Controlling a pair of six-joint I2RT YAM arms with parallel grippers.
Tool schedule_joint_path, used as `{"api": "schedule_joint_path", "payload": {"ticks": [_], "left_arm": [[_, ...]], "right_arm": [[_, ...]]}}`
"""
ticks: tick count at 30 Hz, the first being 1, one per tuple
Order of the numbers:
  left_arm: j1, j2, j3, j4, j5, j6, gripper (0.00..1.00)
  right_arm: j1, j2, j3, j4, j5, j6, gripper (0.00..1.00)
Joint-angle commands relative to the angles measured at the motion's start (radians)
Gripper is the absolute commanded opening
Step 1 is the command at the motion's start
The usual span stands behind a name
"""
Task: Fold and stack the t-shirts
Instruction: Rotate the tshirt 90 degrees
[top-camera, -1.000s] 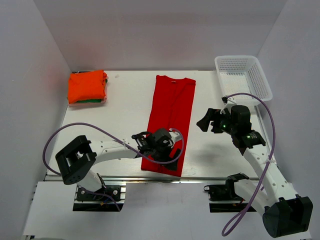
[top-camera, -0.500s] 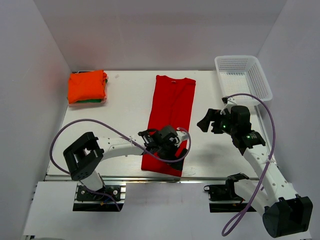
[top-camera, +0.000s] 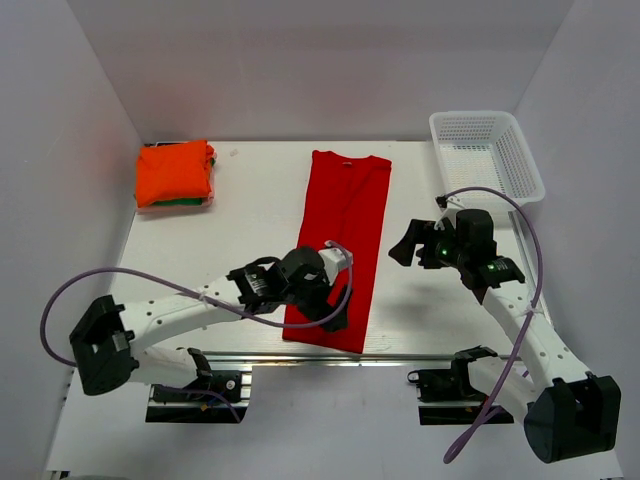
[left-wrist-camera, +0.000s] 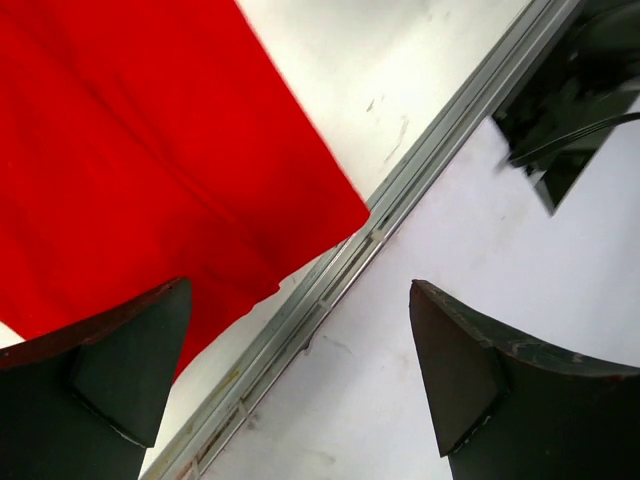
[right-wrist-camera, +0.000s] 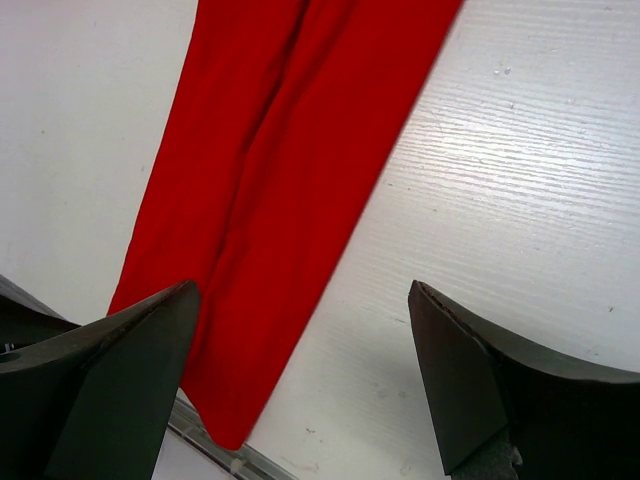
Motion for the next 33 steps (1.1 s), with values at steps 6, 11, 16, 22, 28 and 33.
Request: {"api": "schedule_joint_path", "payload": {"ticks": [6, 11, 16, 22, 28, 33], "left_arm": [[0.002, 0.055, -0.063, 0.101, 0.082, 0.009, 0.99], [0.002, 0.149, -0.094, 0.166, 0.202, 0.009, 0.99], [0.002, 0.224, -0.103, 0.25, 0.303, 0.018, 0.99], [-0.007, 0.318, -0.06, 0.216, 0.312, 0.027, 0.99], [0.004, 0.339, -0.026, 0.143, 0.225, 0.036, 0.99], [0.004, 0.384, 0.009, 0.075, 0.131, 0.045, 0.99]], "right_arm": [[0.004, -0.001, 0.007, 0.035, -0.027, -0.012, 0.9], [0.002, 0.006, 0.006, 0.041, -0.03, -0.006, 0.9], [0.004, 0.046, -0.005, 0.066, -0.072, -0.021, 0.9], [0.019, 0.152, -0.025, 0.15, -0.168, -0.022, 0.9], [0.05, 0.313, 0.049, 0.235, -0.223, -0.011, 0.9], [0.076, 0.499, 0.16, 0.285, -0.237, 0.006, 0.9]]}}
